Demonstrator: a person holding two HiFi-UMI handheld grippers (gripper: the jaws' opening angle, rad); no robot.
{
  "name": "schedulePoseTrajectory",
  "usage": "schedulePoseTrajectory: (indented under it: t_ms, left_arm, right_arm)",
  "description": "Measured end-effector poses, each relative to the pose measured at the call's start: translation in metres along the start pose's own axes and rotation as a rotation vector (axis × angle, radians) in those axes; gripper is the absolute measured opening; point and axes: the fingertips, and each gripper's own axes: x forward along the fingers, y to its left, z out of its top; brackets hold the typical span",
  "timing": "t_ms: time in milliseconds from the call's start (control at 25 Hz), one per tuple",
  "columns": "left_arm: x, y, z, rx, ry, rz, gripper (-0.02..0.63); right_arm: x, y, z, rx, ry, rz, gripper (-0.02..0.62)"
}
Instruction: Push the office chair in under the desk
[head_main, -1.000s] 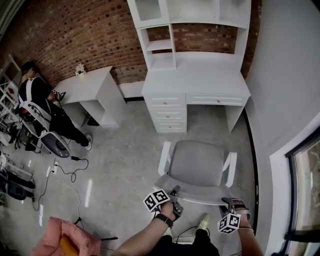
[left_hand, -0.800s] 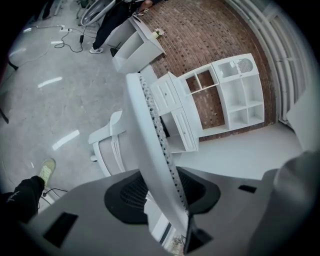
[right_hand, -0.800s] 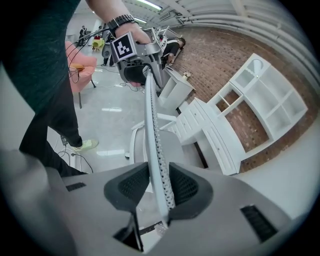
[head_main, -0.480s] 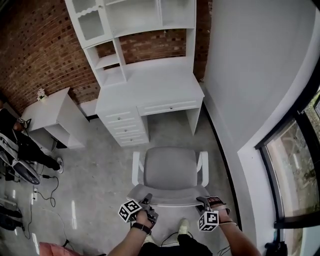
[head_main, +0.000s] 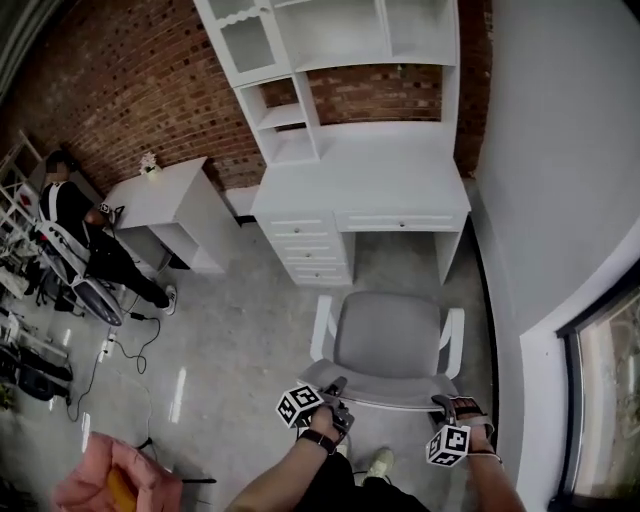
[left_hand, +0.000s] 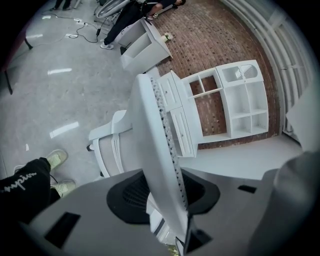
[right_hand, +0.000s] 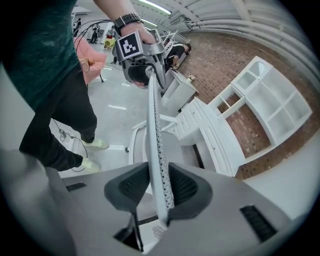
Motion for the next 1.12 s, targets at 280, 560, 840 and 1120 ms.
schedulePoseTrajectory:
  t_ms: [280, 560, 840, 1120]
  left_arm:
    - [0.022, 0.002, 0.019, 0.019, 0.012, -0.018, 0.144]
    - [0.056, -0.019, 0.031, 0.017, 0.03, -0.025, 0.146]
    - [0.095, -0.052, 0.042, 0.012, 0.067, -0.031, 0.146]
    - [0.133, -0.076, 0.059, 0.011, 0.08, -0.061, 0.146]
  right_arm:
    - [0.035, -0.007, 0.003, 0.005, 0.003, -0.025, 0.104]
    - [0.063, -0.046, -0.01, -0.001, 0.03, 0.0, 0.105]
    - [0.079, -0.092, -0.024, 0.005, 0.072, -0.008, 0.106]
    - [0.106, -0.134, -0.033, -0.021, 0.083, -0.03, 0.106]
